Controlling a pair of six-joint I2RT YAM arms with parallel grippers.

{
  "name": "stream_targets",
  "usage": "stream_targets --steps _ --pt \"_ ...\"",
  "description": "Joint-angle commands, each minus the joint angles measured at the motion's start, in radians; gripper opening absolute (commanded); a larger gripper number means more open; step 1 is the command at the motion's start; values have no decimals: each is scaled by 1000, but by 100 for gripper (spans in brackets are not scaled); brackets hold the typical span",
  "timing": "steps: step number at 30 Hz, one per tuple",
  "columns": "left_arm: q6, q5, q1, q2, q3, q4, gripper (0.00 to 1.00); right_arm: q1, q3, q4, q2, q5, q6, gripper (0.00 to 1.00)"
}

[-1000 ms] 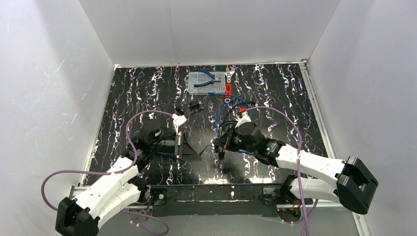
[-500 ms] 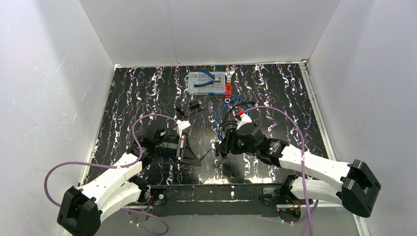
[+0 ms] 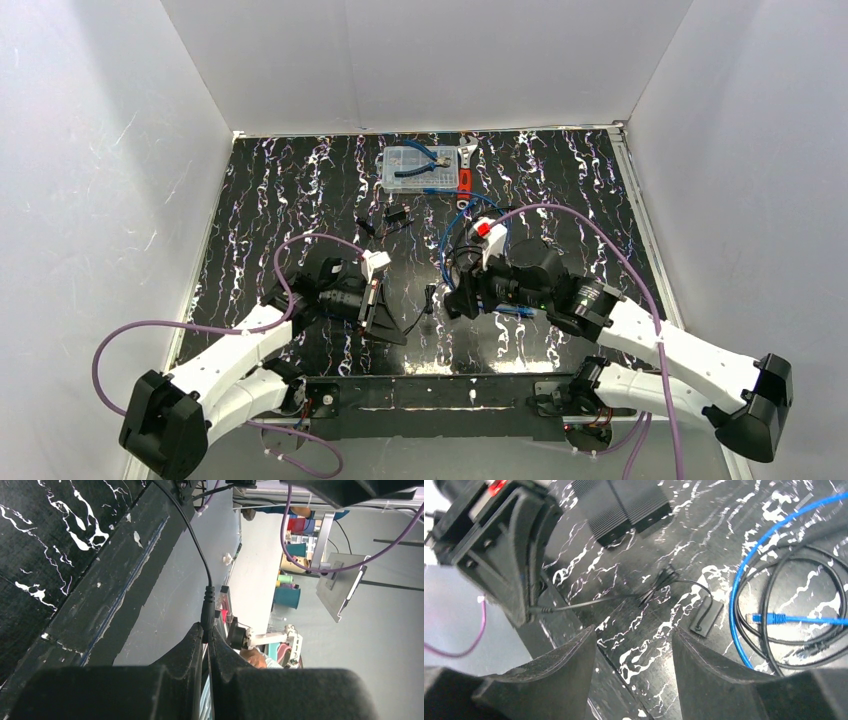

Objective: Insert the plug into the switch port
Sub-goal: Pick up the power from the center of the board.

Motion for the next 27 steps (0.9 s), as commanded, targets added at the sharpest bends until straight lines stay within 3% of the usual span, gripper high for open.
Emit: stream_targets --steps 1,12,20,27 --pt "56 68 -3 1 57 -79 0 46 72 -21 0 -147 -252 63" --pt "109 97 -4 -7 75 -170 0 269 48 31 -18 -175 -793 65" --pt "109 93 -18 -14 71 -176 0 333 132 -30 65 -141 -978 64" --pt "114 89 -32 -13 70 -177 0 403 174 7 154 -91 -1058 56"
